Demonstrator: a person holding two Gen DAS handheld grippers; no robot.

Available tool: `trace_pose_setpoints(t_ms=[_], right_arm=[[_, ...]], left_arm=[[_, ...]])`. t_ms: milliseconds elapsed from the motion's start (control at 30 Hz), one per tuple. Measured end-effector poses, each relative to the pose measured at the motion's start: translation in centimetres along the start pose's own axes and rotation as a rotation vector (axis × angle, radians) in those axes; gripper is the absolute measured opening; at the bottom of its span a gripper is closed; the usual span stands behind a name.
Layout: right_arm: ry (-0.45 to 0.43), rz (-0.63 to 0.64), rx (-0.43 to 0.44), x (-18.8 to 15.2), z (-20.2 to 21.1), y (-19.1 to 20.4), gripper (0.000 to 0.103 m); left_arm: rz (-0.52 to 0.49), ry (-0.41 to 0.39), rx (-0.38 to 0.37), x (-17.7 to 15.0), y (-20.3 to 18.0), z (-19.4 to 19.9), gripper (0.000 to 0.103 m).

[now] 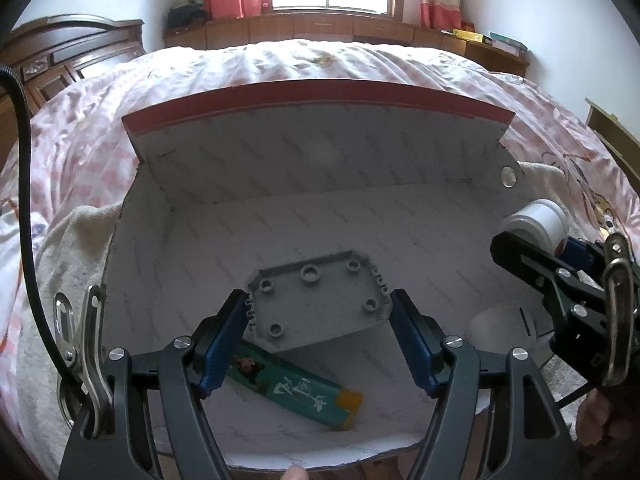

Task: Organize rigid objects
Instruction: 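Lower the jar into the box and open the right gripper while the left lowers the plate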

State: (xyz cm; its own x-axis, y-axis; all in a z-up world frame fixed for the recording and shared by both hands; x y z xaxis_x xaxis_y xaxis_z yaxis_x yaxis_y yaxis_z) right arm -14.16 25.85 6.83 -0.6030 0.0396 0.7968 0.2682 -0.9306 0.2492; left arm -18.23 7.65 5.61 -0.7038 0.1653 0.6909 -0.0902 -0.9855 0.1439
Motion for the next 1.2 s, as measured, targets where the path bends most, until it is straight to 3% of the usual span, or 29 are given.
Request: trace_pose_setpoints(t_ms=[200,1200], right_arm=[[-0.020,-0.008,-0.005,0.1,0.4,-0.1,0.056],[-0.033,0.001,0.022,-0.7,3.7,2.1,0.056]], left_arm=[[0.011,-0.010,0.013,0.2,0.2,0.1,0.073],[0.032,-0.041,0.013,-0.7,1.7,3.9,0.073]])
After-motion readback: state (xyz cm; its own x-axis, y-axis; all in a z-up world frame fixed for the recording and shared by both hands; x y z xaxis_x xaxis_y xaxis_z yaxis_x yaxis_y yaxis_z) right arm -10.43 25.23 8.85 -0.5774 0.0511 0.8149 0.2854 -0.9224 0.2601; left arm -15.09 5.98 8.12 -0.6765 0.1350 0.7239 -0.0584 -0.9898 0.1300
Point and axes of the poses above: each gripper's, at about its wrist camera, not at the fingertips, and z roughly against the way its jaws point, y to its left, x to its top, the point moved 1 cm from there along -z, roughly the way its jaws point, and after that the axes turned 13 degrees about x, right-handed, at the moved point
